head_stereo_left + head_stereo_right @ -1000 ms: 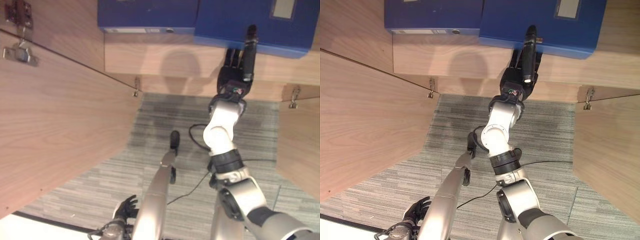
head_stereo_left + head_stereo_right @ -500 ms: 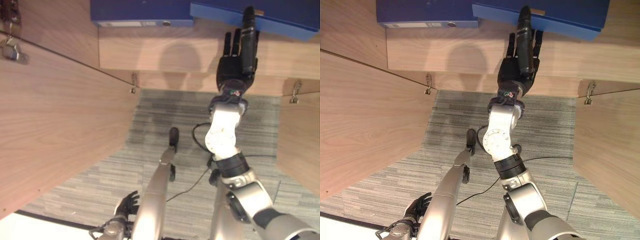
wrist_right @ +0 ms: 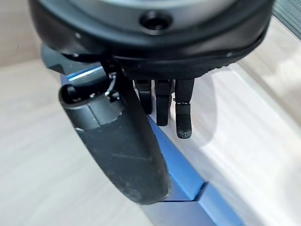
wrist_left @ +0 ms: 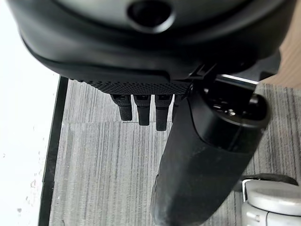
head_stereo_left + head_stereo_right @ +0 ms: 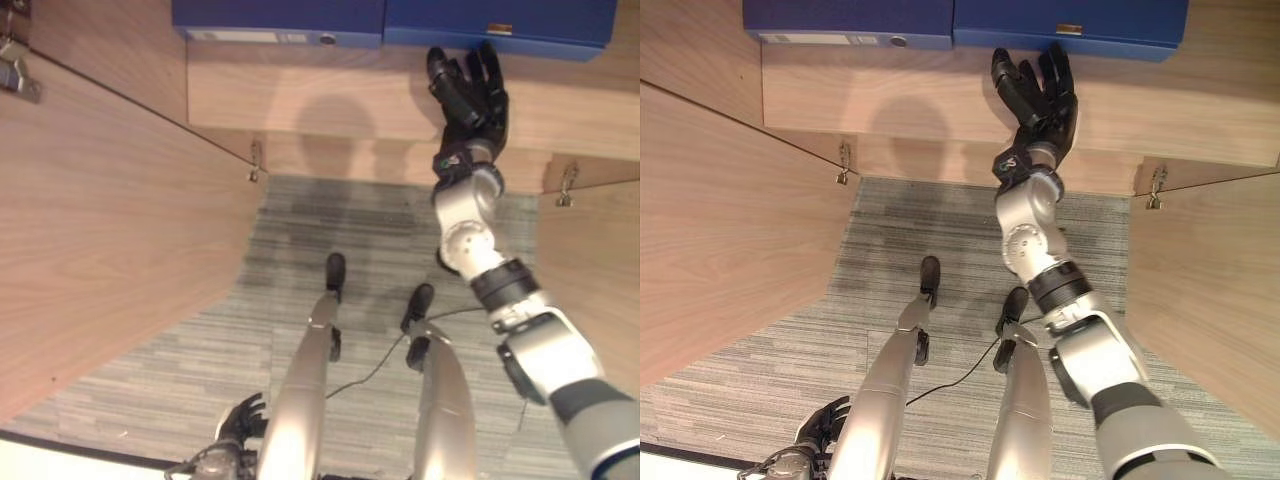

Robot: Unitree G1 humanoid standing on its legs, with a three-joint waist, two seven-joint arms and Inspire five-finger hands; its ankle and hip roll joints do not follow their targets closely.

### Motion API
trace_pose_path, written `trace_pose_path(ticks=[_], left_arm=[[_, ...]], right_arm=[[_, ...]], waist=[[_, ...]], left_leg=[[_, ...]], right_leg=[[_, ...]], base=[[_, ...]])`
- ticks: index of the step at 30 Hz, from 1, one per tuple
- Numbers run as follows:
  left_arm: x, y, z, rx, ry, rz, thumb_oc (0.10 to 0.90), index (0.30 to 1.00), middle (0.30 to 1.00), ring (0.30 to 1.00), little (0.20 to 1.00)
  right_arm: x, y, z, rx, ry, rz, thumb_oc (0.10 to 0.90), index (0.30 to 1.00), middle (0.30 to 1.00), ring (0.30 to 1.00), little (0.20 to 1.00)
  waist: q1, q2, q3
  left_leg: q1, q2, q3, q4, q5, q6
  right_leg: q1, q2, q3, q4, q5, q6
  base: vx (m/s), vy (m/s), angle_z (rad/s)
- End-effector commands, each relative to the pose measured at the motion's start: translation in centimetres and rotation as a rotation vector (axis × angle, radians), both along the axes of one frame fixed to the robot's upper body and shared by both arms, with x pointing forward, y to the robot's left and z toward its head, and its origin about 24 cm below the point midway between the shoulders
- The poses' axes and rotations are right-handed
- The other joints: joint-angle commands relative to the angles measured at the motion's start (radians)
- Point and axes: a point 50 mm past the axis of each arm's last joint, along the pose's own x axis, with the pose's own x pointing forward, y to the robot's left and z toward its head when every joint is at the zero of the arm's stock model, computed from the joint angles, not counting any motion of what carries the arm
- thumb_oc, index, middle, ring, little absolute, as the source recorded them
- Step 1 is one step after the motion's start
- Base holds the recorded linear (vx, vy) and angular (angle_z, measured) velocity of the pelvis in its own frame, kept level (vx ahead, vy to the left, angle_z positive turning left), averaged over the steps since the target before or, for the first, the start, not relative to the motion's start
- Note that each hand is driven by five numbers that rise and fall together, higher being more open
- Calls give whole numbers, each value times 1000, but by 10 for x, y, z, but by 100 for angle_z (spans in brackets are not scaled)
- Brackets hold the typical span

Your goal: Put the empty folder in the office cabinet

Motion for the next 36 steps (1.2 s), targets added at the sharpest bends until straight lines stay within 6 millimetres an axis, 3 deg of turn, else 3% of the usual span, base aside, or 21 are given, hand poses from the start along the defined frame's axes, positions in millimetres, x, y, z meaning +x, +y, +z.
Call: trace_pose_path(ticks=[1,2,4,5,8,9,12,15,18,22,26,27,33,36], left_arm=[[-47,37,-9,100,165,34,800,900,900,900,900],[-49,40,-9,100,170,36,800,900,900,900,900],[-49,42,-9,101,168,39,800,900,900,900,900],[-52,46,-9,106,176,48,800,900,900,900,900],[-53,47,-10,95,172,76,800,900,900,900,900],[-56,47,-10,94,174,82,800,900,900,900,900],[-54,46,-10,91,161,102,800,900,900,900,900],[-52,45,-10,88,153,90,800,900,900,900,900],[-50,41,-9,71,131,45,800,900,900,900,900],[-49,50,-4,90,113,24,800,900,900,900,900],[-54,56,-2,101,117,12,800,900,900,900,900],[-61,57,0,81,119,-13,800,900,900,900,900],[-63,53,-7,83,176,-36,800,900,900,900,900],[-63,49,-9,78,188,-46,800,900,900,900,900]], right_arm=[[-11,10,84,-228,-265,89,800,900,900,900,900],[-6,5,87,-374,-236,71,800,900,900,900,900],[-4,4,88,-452,-218,54,800,900,900,900,900],[0,-4,91,-614,-184,3,800,900,900,900,900],[4,-13,94,-762,-144,-59,800,900,900,900,900],[5,-23,99,-966,-108,-167,800,900,900,900,900],[9,-32,97,-1073,-59,-224,800,900,900,900,900],[9,-29,90,-1188,-55,-190,800,900,900,900,900],[7,-29,57,-1428,-3,-77,800,900,900,900,900],[9,-42,18,-1533,104,-1,800,900,900,900,900],[5,-56,-37,-1602,248,118,800,900,900,900,900],[1,-63,-61,-1672,318,182,800,900,900,900,900],[-16,-62,-116,-1722,391,379,800,900,900,900,900],[-22,-61,-132,-1694,414,421,800,900,900,900,900]], waist=[[33,7,-1],[36,0,0],[34,-2,1],[33,-9,1],[30,-13,1],[25,-21,1],[21,-25,1],[16,-28,2],[16,-32,1],[24,-30,-18],[26,-33,-92],[23,-19,-121],[-3,-16,-206],[-12,-17,-221]], left_leg=[[-10,-16,-28,-5,-72,-28],[-12,-14,-28,-3,-71,-29],[-13,-13,-28,-3,-71,-29],[-13,-10,-27,-4,-68,-30],[-15,-7,-27,-4,-67,-30],[-17,-5,-25,-5,-66,-31],[-18,-3,-24,-6,-65,-31],[-18,-1,-24,-7,-63,-31],[4,5,-20,-21,-51,-39],[87,15,-20,-87,-10,-62],[261,33,-24,-224,52,-94],[325,46,-21,-246,86,-95],[445,87,-20,-246,101,-118],[471,96,-15,-223,88,-112]], right_leg=[[99,0,-53,-69,4,58],[98,2,-56,-71,6,57],[98,3,-57,-73,7,56],[97,6,-59,-77,8,55],[97,9,-60,-82,11,54],[100,11,-61,-89,13,54],[104,13,-62,-97,15,55],[104,14,-64,-101,17,55],[124,12,-75,-114,22,61],[218,20,-94,-185,34,70],[394,57,-129,-276,25,70],[481,85,-145,-329,42,57],[636,141,-132,-395,11,34],[675,150,-125,-398,-1,27]], base=[[-7,-21,-8],[-6,-15,-8],[-8,-7,-10],[-8,-5,-15],[-9,-4,-18],[-8,-2,-18],[-7,-10,-4],[-5,-13,11],[-10,-35,1],[10,-101,-1],[99,-167,27],[50,-127,30],[45,-106,8],[10,-64,3]])
